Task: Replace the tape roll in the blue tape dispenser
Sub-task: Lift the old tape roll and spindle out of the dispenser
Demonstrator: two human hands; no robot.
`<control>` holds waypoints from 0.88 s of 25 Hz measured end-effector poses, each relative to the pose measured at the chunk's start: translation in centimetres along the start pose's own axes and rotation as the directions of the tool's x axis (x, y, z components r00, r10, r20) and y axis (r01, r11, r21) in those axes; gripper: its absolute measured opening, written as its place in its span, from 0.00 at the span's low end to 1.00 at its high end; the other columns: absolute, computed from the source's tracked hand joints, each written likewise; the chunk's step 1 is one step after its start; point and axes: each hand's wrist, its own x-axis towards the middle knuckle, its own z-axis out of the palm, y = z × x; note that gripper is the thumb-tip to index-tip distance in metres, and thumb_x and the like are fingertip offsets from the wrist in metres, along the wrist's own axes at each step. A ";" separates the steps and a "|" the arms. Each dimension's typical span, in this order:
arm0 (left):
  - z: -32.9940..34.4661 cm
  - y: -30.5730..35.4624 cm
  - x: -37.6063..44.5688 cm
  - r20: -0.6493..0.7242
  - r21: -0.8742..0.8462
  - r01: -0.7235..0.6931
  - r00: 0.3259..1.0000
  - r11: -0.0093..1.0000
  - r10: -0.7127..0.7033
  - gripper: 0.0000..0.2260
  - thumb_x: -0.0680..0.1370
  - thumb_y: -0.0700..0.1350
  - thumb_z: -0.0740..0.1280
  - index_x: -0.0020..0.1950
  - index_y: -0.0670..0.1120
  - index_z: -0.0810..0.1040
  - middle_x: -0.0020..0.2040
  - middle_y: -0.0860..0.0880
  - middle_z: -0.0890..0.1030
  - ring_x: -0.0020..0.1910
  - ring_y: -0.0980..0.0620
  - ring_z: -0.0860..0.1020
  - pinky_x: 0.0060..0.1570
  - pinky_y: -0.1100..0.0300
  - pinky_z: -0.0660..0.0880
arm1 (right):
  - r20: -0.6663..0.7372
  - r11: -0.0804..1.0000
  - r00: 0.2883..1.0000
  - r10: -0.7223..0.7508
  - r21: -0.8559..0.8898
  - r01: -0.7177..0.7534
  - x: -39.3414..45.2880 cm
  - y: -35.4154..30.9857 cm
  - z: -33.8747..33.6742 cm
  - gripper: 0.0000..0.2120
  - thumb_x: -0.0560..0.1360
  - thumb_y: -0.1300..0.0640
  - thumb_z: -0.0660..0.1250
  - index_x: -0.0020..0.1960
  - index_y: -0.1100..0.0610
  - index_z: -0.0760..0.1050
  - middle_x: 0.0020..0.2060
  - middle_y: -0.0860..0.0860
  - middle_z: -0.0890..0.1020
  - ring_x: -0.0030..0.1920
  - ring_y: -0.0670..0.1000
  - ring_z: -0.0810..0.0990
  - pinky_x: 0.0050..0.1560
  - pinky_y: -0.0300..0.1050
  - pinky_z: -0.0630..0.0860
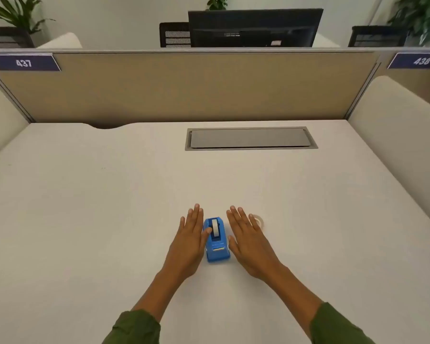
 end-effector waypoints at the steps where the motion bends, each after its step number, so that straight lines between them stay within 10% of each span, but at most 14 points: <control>1: 0.1 0.1 -0.3 0.051 -0.058 0.028 0.998 0.998 -0.025 0.26 0.77 0.58 0.45 0.69 0.55 0.34 0.75 0.56 0.37 0.73 0.59 0.37 0.71 0.61 0.38 | 0.005 1.000 1.000 -0.018 0.002 0.017 -0.3 -0.2 0.2 0.27 0.82 0.50 0.46 0.74 0.53 0.35 0.76 0.48 0.39 0.74 0.45 0.34 0.72 0.41 0.33; 8: 1.1 -1.0 -0.2 0.170 -0.223 0.080 0.985 0.972 -0.042 0.52 0.60 0.66 0.70 0.74 0.55 0.42 0.77 0.55 0.52 0.74 0.55 0.55 0.70 0.58 0.56 | 0.091 0.996 0.996 -0.024 0.084 0.016 -0.7 0.2 1.3 0.26 0.82 0.49 0.46 0.72 0.47 0.32 0.76 0.45 0.42 0.72 0.41 0.34 0.71 0.40 0.36; 14: 0.9 -1.0 0.1 0.129 -0.291 0.119 0.988 0.949 -0.084 0.50 0.63 0.54 0.77 0.73 0.57 0.47 0.76 0.52 0.59 0.72 0.50 0.62 0.67 0.58 0.61 | 0.077 0.896 0.995 0.062 0.436 -0.089 0.6 0.1 0.6 0.27 0.79 0.43 0.56 0.74 0.44 0.51 0.75 0.44 0.59 0.74 0.44 0.58 0.70 0.41 0.57; 22: 0.1 -0.5 0.1 0.159 -0.334 0.173 0.979 0.927 -0.125 0.49 0.63 0.48 0.78 0.74 0.53 0.51 0.74 0.50 0.62 0.71 0.49 0.64 0.68 0.54 0.63 | 0.016 0.933 1.000 0.021 0.359 -0.025 3.4 -0.8 -0.4 0.22 0.75 0.53 0.67 0.67 0.49 0.67 0.61 0.49 0.74 0.59 0.49 0.74 0.56 0.39 0.71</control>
